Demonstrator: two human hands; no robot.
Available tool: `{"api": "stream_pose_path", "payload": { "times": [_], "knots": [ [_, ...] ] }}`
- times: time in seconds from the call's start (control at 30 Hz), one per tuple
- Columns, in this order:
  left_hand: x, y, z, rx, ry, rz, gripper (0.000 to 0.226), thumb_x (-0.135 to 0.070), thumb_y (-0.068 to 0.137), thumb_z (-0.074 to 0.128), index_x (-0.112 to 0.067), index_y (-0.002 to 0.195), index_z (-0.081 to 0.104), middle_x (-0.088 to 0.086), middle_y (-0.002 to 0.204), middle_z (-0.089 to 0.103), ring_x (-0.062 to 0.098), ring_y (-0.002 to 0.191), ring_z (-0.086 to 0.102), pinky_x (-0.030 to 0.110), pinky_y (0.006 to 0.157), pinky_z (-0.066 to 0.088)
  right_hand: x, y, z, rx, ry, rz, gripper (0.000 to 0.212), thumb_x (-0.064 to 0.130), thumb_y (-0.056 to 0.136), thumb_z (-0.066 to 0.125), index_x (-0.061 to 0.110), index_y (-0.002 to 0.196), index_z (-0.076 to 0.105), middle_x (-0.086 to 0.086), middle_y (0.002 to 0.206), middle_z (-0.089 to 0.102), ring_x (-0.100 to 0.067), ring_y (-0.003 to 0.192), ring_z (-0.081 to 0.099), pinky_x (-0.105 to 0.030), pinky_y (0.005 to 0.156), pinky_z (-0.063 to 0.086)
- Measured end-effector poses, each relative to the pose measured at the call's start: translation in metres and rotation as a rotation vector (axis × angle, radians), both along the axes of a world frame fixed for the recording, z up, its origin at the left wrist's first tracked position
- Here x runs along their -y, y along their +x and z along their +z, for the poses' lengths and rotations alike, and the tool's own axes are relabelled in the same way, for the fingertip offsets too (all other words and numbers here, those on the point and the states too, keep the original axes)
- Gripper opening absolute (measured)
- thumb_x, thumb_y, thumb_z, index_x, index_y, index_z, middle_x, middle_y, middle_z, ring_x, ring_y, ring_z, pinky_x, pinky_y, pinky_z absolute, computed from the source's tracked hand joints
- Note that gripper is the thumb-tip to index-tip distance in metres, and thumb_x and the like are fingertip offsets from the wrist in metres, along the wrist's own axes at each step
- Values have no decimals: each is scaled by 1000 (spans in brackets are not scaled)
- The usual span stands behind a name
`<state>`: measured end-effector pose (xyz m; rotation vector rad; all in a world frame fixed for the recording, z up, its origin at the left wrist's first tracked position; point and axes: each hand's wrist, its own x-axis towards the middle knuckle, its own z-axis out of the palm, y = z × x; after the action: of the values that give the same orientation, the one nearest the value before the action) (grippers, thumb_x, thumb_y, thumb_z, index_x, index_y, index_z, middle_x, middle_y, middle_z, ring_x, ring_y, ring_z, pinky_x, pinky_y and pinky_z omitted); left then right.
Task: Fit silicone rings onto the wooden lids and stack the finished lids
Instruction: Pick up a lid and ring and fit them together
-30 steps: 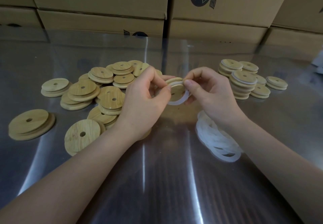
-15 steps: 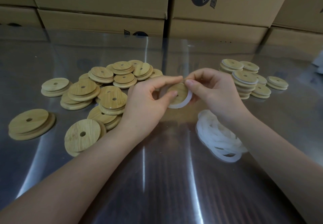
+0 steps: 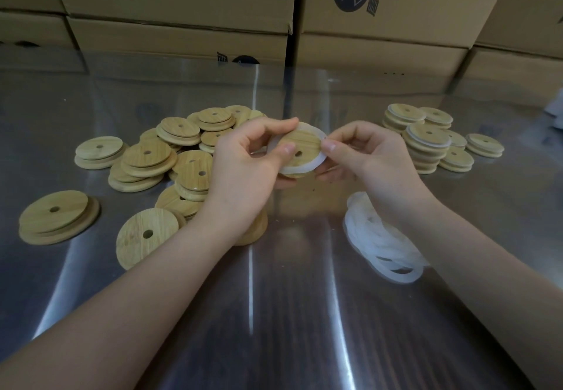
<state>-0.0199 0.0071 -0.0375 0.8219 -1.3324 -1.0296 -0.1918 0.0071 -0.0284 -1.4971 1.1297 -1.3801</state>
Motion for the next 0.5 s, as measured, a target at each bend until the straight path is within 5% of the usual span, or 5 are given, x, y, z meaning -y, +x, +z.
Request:
{"api": "stream_pose_path", "payload": {
  "times": [0.3, 0.5],
  "knots": [
    [0, 0, 2, -166, 125, -62, 28, 5, 90, 61, -20, 99, 71, 3, 101, 75, 21, 92, 73, 35, 57, 61, 1, -8, 11, 34, 124, 120, 8, 2, 90, 63, 2, 83, 67, -16, 79, 72, -26, 73, 71, -32, 66, 59],
    [-1, 0, -1, -97, 117, -102, 37, 4, 92, 59, -27, 112, 66, 3, 105, 74, 20, 96, 73, 36, 66, 61, 1, -14, 9, -30, 123, 128, 5, 5, 86, 67, 3, 82, 68, -18, 79, 72, -25, 72, 70, -32, 66, 59]
  ]
}}
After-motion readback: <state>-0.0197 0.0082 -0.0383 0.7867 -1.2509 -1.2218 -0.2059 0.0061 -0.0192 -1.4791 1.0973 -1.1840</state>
